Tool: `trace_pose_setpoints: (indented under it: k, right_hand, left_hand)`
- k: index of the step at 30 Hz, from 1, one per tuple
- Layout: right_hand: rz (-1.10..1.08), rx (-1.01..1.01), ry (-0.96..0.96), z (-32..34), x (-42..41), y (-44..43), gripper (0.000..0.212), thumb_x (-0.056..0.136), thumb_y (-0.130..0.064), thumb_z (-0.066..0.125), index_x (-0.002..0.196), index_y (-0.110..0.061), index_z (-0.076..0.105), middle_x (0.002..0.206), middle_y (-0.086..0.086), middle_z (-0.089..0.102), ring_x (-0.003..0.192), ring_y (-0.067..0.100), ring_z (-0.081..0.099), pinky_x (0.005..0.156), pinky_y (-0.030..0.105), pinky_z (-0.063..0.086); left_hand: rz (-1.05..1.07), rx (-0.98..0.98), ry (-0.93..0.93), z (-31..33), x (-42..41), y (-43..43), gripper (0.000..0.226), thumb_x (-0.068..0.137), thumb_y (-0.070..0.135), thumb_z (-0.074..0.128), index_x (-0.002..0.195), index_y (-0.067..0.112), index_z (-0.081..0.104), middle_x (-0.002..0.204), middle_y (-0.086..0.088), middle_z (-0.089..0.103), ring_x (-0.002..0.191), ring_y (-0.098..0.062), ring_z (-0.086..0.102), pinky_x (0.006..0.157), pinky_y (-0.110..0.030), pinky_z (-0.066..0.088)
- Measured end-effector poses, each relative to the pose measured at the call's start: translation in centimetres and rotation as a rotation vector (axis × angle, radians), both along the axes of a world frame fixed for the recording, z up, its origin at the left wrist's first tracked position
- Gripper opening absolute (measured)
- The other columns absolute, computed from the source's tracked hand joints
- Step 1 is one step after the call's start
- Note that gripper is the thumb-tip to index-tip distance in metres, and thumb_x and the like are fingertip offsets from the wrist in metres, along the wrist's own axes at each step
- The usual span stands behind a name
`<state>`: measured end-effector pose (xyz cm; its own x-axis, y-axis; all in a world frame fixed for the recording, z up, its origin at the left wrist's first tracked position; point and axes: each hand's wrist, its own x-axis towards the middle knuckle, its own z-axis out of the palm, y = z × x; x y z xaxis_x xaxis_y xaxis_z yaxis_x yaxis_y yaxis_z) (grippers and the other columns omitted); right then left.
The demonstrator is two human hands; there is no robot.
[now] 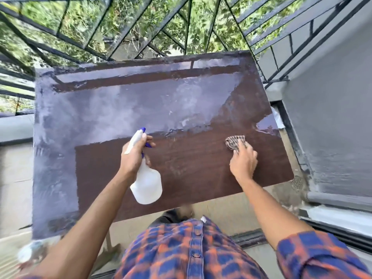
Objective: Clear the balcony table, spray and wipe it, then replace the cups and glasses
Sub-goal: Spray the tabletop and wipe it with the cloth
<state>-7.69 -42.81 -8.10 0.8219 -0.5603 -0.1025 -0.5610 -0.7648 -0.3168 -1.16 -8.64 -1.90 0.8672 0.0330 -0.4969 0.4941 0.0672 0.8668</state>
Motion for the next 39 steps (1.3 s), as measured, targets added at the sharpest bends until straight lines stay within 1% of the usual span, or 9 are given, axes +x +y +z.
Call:
trace_pose_setpoints:
  k: [2,6,9,12,19,25,29,35,39]
  right_hand:
    - [-0.033,0.223,-0.126,1.0,0.3,1.4,0.044,0.098,-0.01,0.055,0.142,-0.013,0.055,0.131,0.015,0.063,0.114,0.034,0.058,0.098,0.037,0.043]
    - [0.017,0.744,-0.163,3.3,0.1,7.5,0.038,0.098,-0.011,0.052,0.13,-0.029,0.061,0.07,-0.004,0.07,0.054,0.015,0.062,0.05,0.026,0.052]
    - [0.151,0.927,-0.014,3.6,-1.3,12.7,0.037,0.098,-0.009,0.058,0.134,-0.016,0.06,0.097,-0.008,0.072,0.087,0.015,0.068,0.075,0.025,0.057]
    - [0.461,0.843,0.151,2.7,-2.4,16.2,0.04,0.094,-0.009,0.064,0.133,-0.015,0.063,0.124,0.001,0.068,0.114,0.014,0.063,0.102,0.025,0.045]
    - [0.554,0.789,0.36,1.9,0.8,16.8,0.043,0.09,-0.028,0.068,0.132,-0.038,0.064,0.125,-0.012,0.07,0.114,0.005,0.063,0.1,0.029,0.048]
    - [0.363,0.376,0.031,2.0,4.1,12.8,0.036,0.092,-0.025,0.064,0.127,-0.026,0.069,0.115,-0.003,0.067,0.105,0.021,0.061,0.097,0.038,0.049]
    - [0.635,0.207,-0.154,2.0,2.3,14.2,0.036,0.091,-0.035,0.058,0.126,-0.026,0.066,0.126,-0.004,0.064,0.115,0.02,0.055,0.099,0.04,0.048]
    - [0.901,-0.024,0.089,-1.1,-0.3,17.5,0.059,0.099,-0.042,0.049,0.155,-0.032,0.033,0.168,-0.003,0.018,0.156,0.022,0.011,0.124,0.05,0.013]
    - [0.913,-0.039,0.09,-1.6,-0.1,16.4,0.055,0.101,-0.038,0.045,0.154,-0.037,0.03,0.167,-0.005,0.02,0.154,0.024,0.016,0.123,0.052,0.02]
  left_hand:
    - [0.017,-0.009,0.006,0.0,-0.1,0.6,0.032,0.098,0.047,0.058,0.096,0.019,0.073,0.094,-0.011,0.072,0.034,-0.026,0.042,0.056,-0.039,0.042]
    - [0.049,-0.012,0.01,0.0,-0.7,2.0,0.033,0.097,0.046,0.058,0.098,0.016,0.073,0.09,-0.009,0.071,0.035,-0.024,0.042,0.052,-0.035,0.042]
    - [0.06,0.014,0.005,0.2,-1.3,2.9,0.033,0.095,0.047,0.058,0.096,0.018,0.074,0.087,-0.006,0.072,0.037,-0.026,0.043,0.05,-0.034,0.042]
    - [0.075,0.021,0.006,0.3,-2.0,3.4,0.035,0.093,0.049,0.057,0.095,0.018,0.073,0.088,-0.007,0.072,0.035,-0.025,0.042,0.047,-0.032,0.041]
    - [0.082,0.02,0.017,-0.3,-3.4,3.9,0.03,0.105,0.032,0.053,0.102,0.009,0.071,0.093,-0.015,0.069,0.034,-0.022,0.042,0.043,-0.031,0.041]
    - [0.071,0.012,0.028,-0.4,-3.2,3.7,0.031,0.105,0.034,0.054,0.103,0.009,0.071,0.091,-0.012,0.071,0.034,-0.023,0.041,0.044,-0.03,0.041]
    - [0.072,-0.023,0.018,0.1,-2.8,3.6,0.034,0.098,0.042,0.057,0.101,0.012,0.072,0.088,-0.008,0.071,0.034,-0.023,0.041,0.044,-0.029,0.041]
    - [0.06,-0.024,0.018,0.3,-2.5,3.4,0.038,0.093,0.049,0.058,0.1,0.015,0.073,0.089,-0.008,0.072,0.035,-0.023,0.042,0.047,-0.029,0.042]
    - [0.042,-0.007,0.021,0.2,-2.3,2.6,0.043,0.09,0.049,0.058,0.102,0.01,0.072,0.092,-0.011,0.072,0.036,-0.025,0.041,0.05,-0.033,0.041]
